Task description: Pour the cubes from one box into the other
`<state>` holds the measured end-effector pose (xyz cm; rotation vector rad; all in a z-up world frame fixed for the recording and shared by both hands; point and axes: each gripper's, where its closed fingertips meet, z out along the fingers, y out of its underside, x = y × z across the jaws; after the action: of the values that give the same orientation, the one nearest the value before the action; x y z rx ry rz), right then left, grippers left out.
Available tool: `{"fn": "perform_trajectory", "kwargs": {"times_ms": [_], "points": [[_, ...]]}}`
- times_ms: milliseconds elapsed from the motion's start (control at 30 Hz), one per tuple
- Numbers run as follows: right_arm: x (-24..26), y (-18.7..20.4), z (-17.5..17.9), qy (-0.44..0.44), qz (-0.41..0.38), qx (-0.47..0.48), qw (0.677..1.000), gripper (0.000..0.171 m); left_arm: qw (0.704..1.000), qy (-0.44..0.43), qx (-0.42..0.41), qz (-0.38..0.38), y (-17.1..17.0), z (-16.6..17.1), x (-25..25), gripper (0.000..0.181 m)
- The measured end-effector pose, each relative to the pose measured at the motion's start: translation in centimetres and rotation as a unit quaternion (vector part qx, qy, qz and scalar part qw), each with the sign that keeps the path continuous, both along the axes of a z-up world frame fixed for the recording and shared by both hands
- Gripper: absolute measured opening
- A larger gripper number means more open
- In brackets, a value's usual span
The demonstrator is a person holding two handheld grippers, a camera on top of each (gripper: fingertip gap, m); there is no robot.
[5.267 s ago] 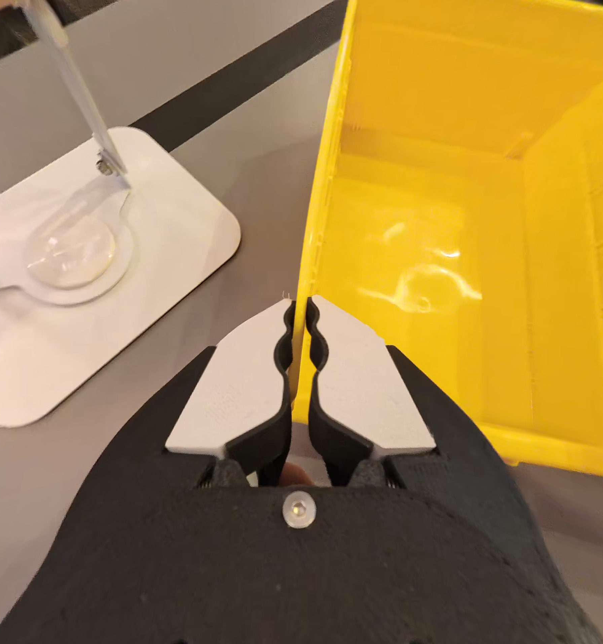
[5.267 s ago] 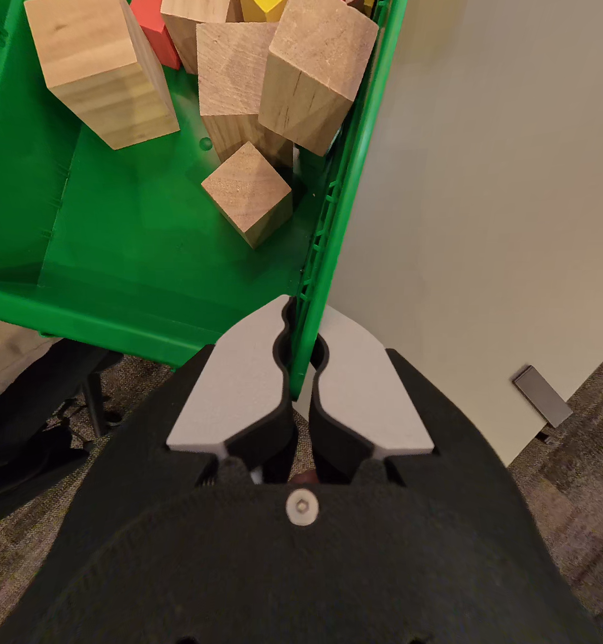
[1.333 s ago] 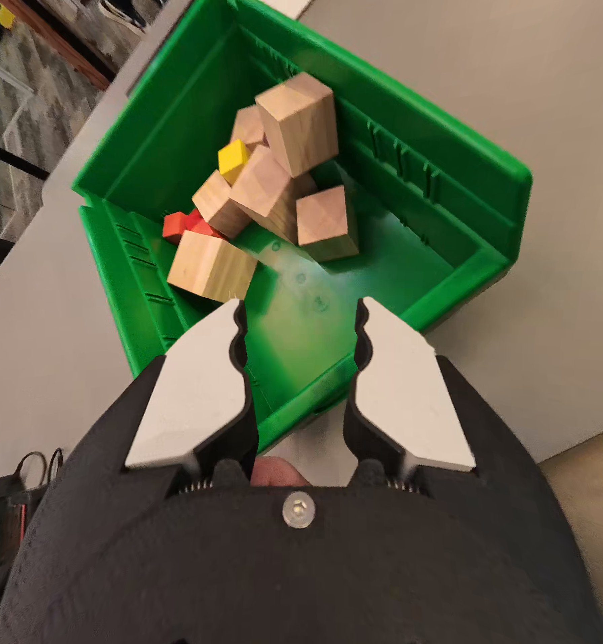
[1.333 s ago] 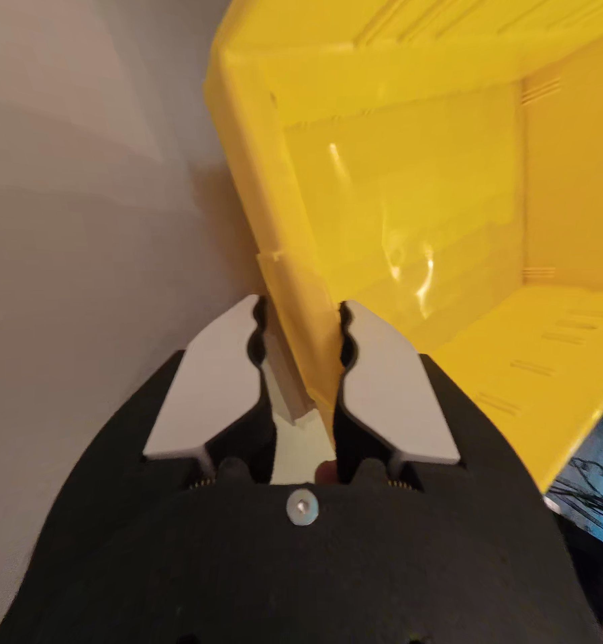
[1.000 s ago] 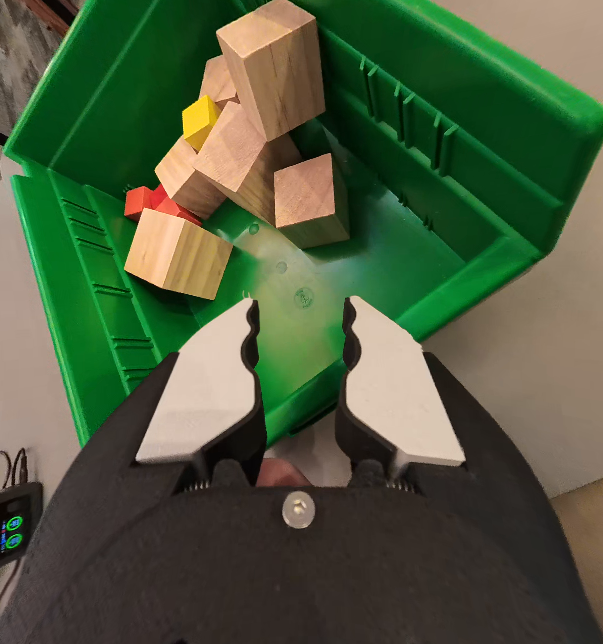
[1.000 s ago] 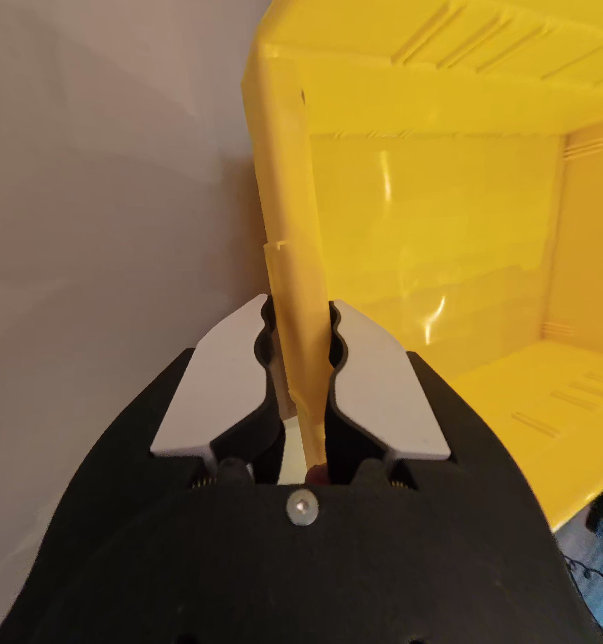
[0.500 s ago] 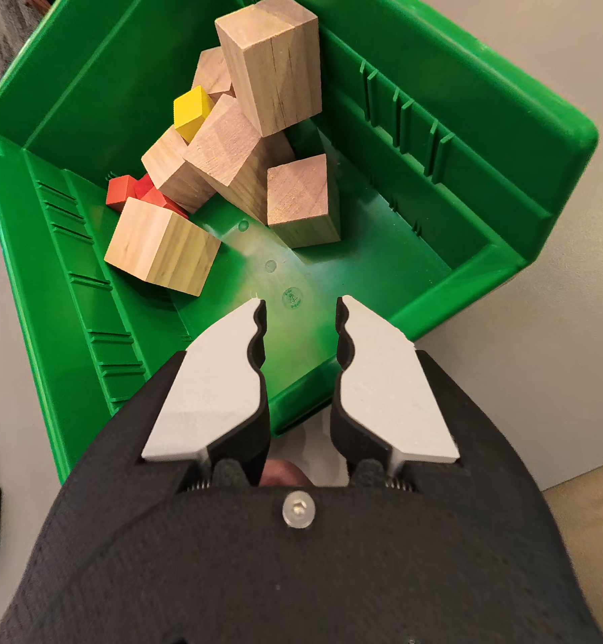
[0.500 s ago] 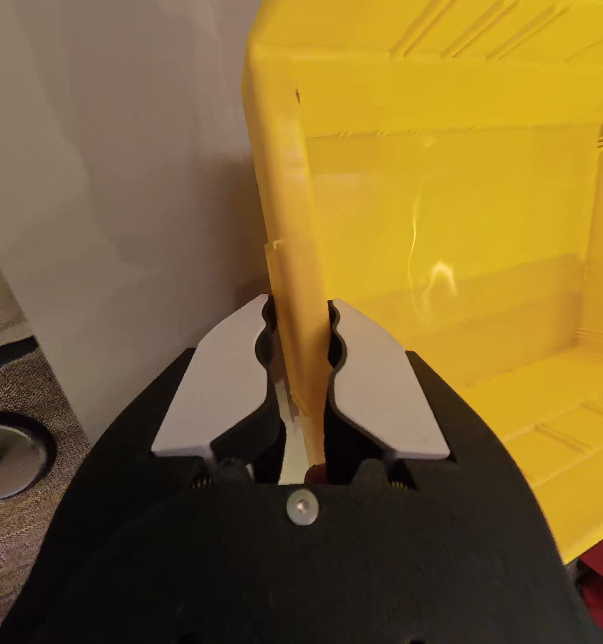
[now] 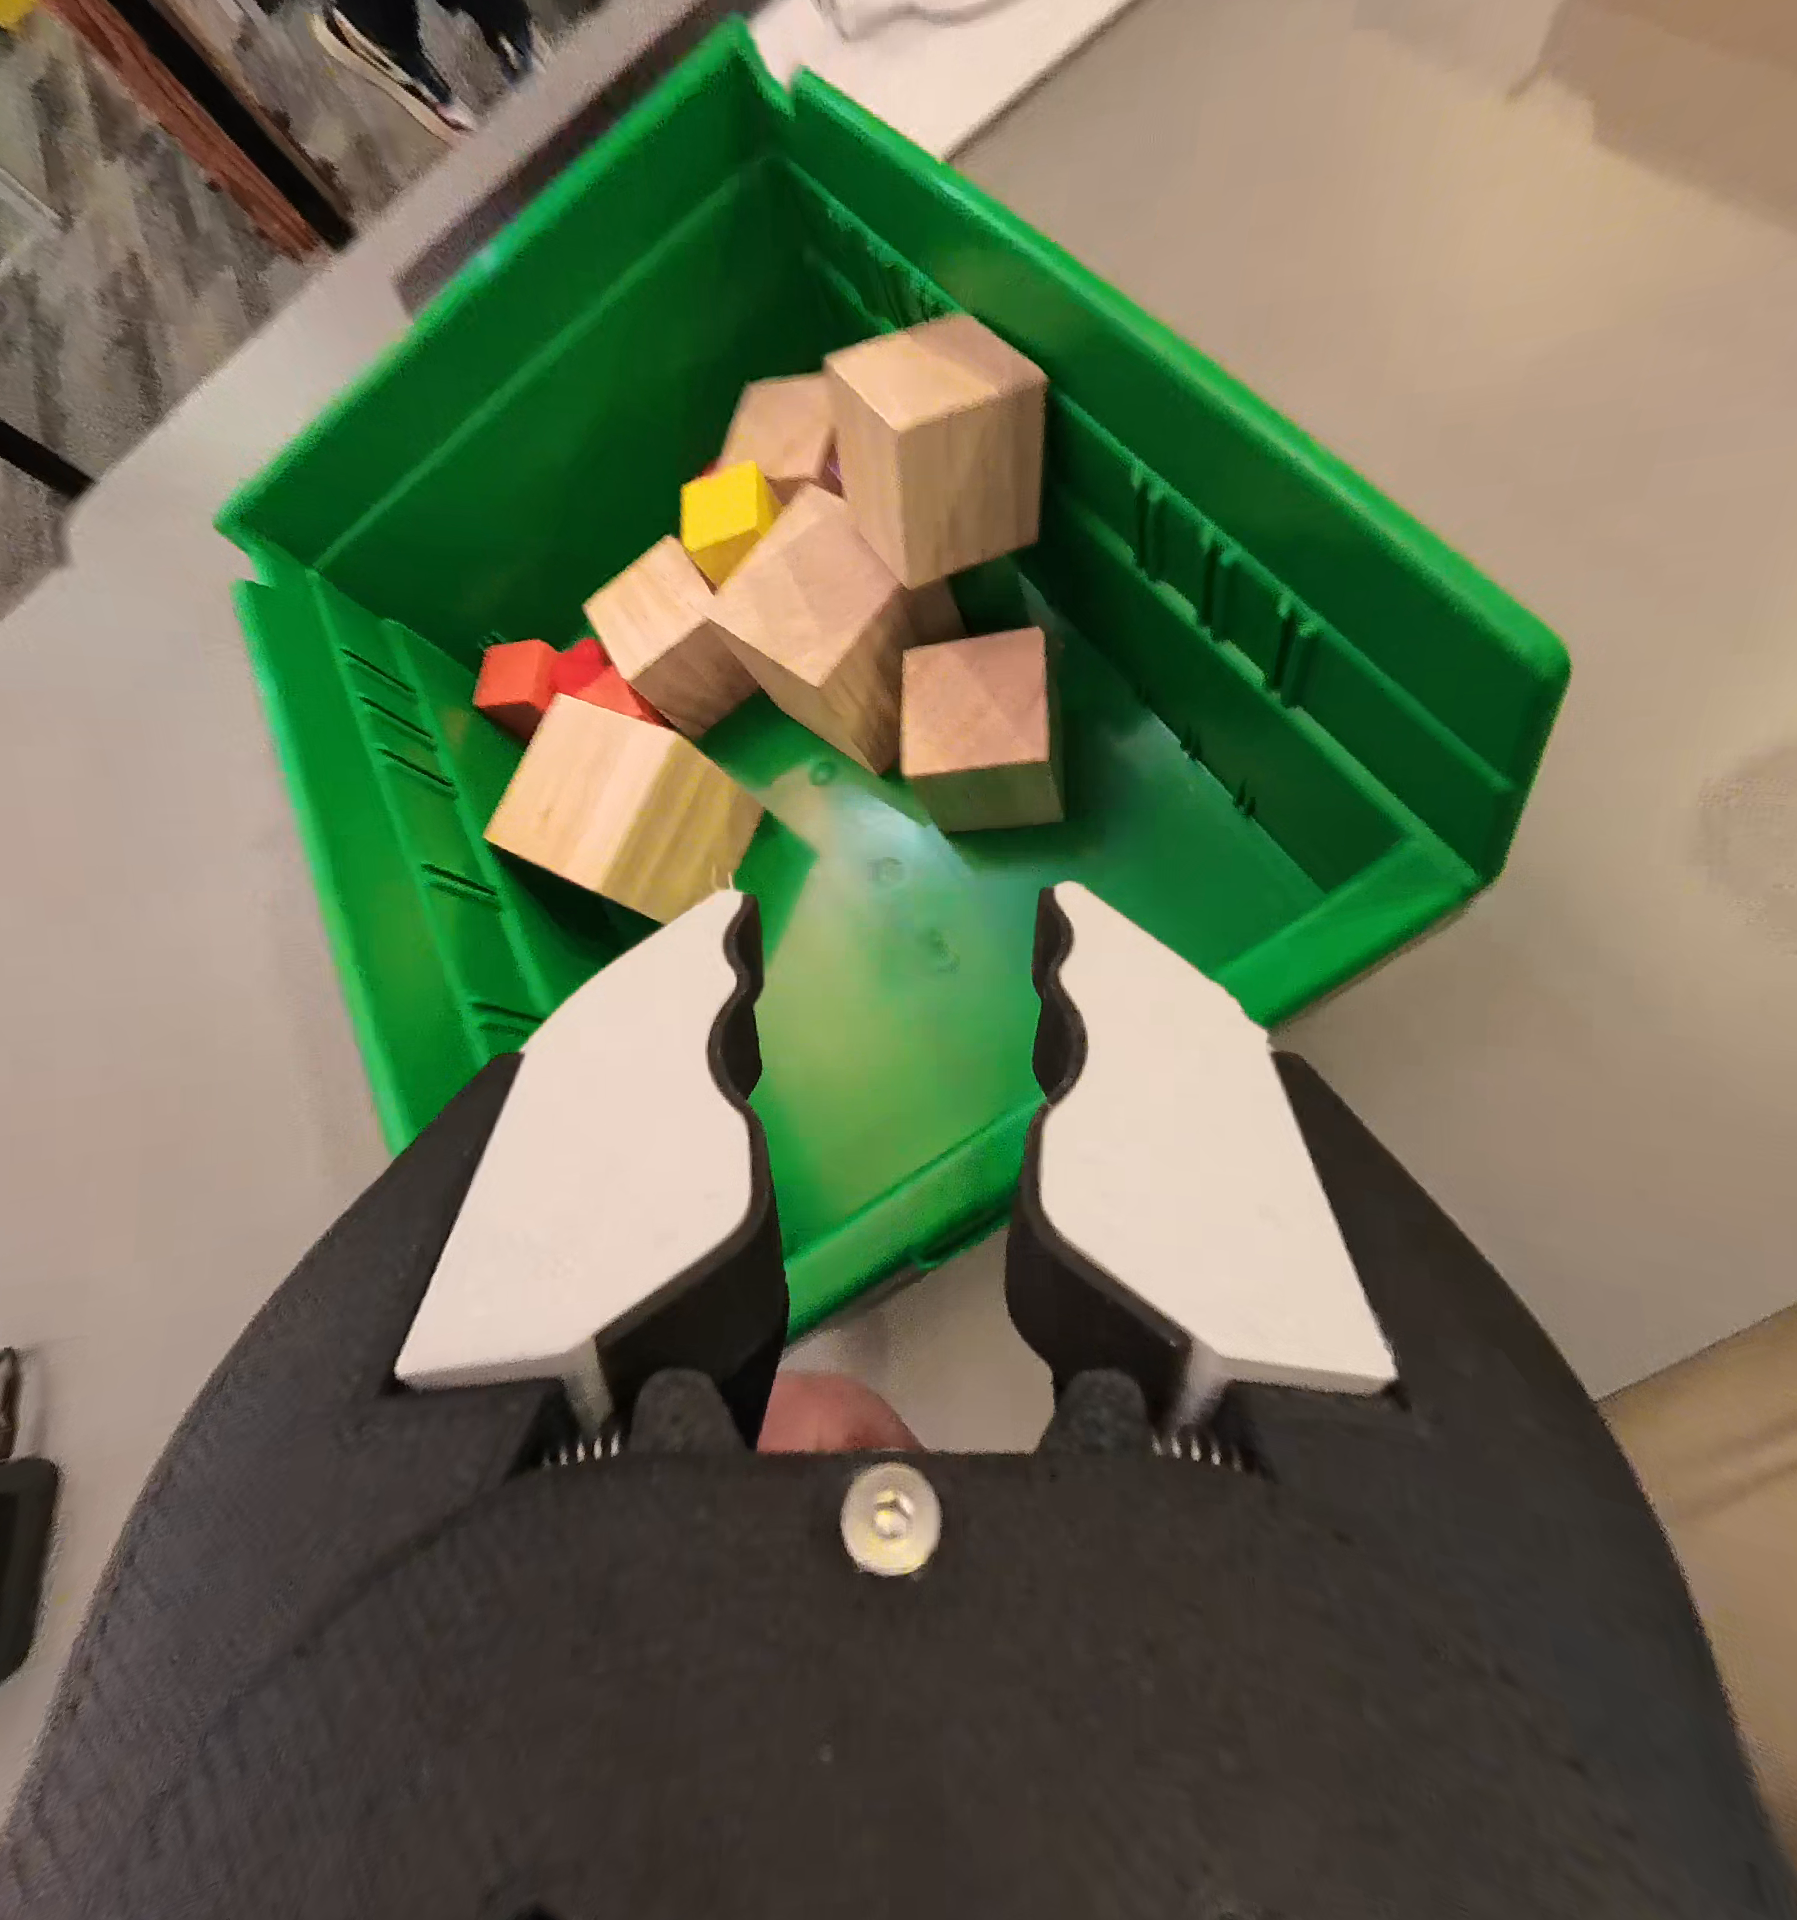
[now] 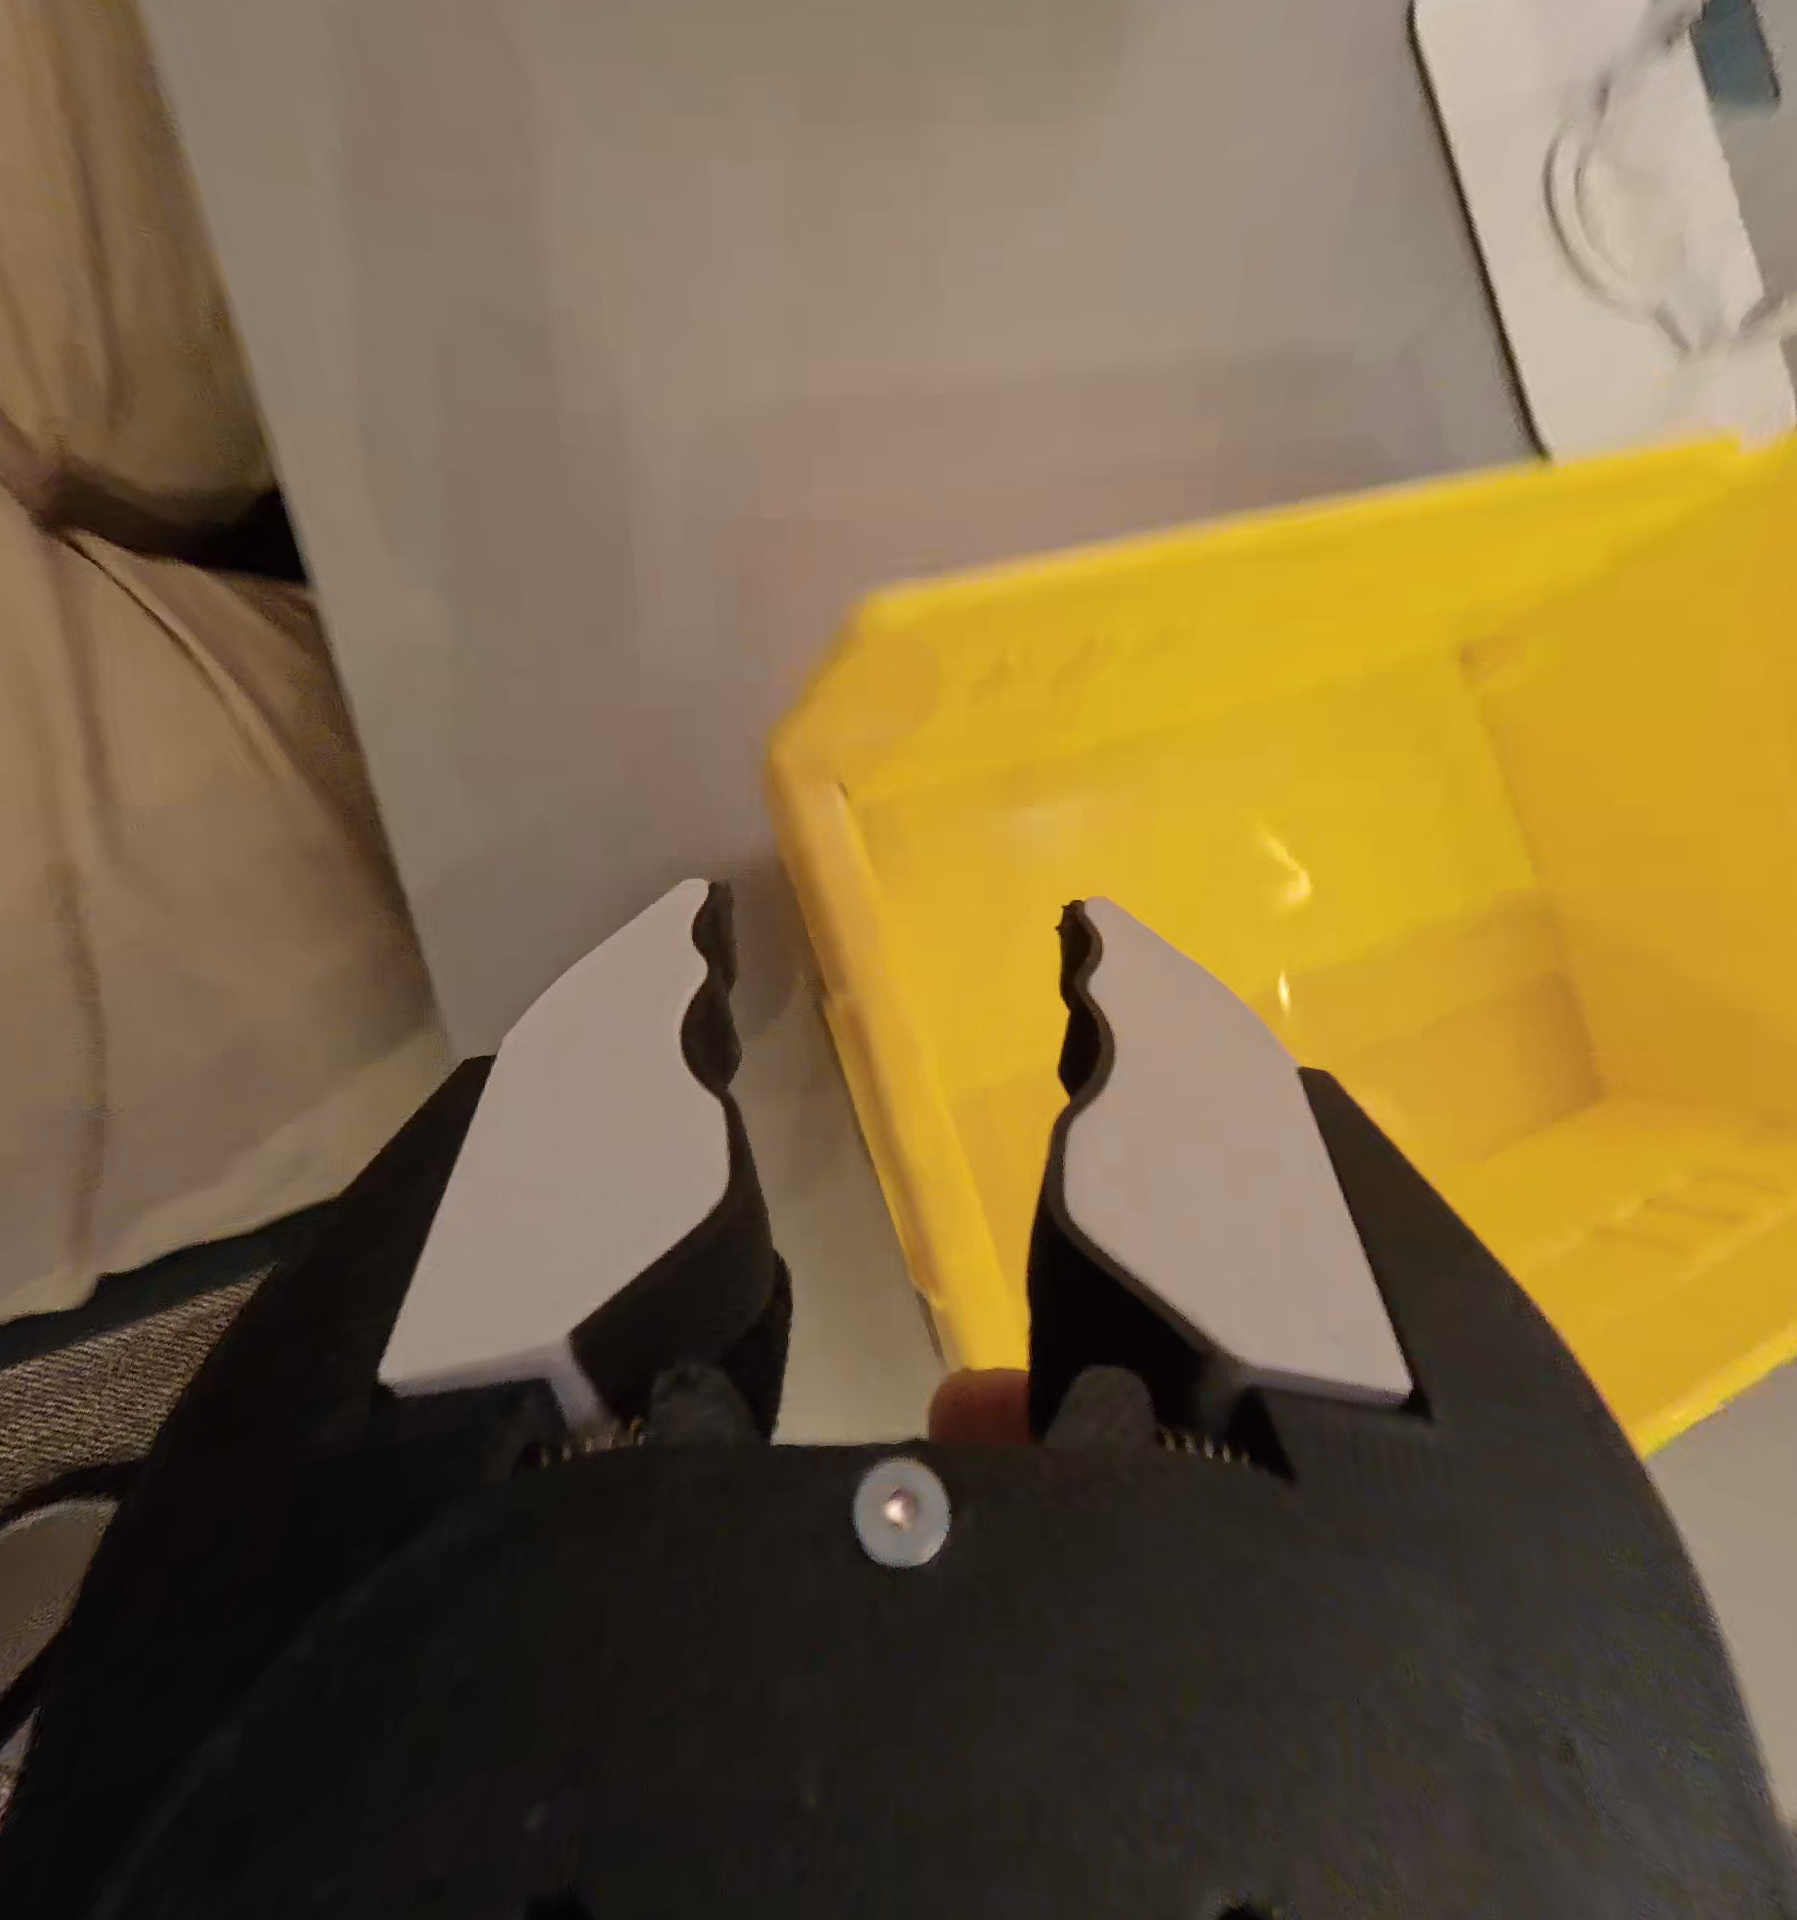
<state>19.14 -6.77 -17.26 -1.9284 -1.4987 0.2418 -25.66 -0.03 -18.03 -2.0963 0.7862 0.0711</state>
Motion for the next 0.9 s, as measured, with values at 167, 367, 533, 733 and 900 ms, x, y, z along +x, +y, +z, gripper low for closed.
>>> {"fn": "perform_trajectory", "kwargs": {"times_ms": [167,367,533,733,900], "points": [[-6.6,-1.1,3.3,0.059,0.018,-0.022,0.998,0.056,0.998,-0.024,0.044,0.042,0.7,4.1,-3.1,0.05],[-16.3,-0.4,5.4,0.14,0.017,-0.085,0.986,0.057,0.991,-0.069,0.03,0.112,2.6,6.0,-8.5,0.059],[-24.2,2.2,4.6,0.178,0.0,-0.222,0.959,0.045,0.987,-0.116,-0.026,0.11,5.8,5.5,-9.7,0.06],[-30.5,9.7,2.2,0.182,-0.073,-0.251,0.948,0.059,0.982,-0.096,-0.091,0.136,10.4,2.0,-11.5,0.06],[-33.6,12.2,-0.1,0.17,-0.101,-0.292,0.936,0.068,0.979,-0.085,-0.138,0.125,11.6,-0.5,-11.3,0.061]]}}
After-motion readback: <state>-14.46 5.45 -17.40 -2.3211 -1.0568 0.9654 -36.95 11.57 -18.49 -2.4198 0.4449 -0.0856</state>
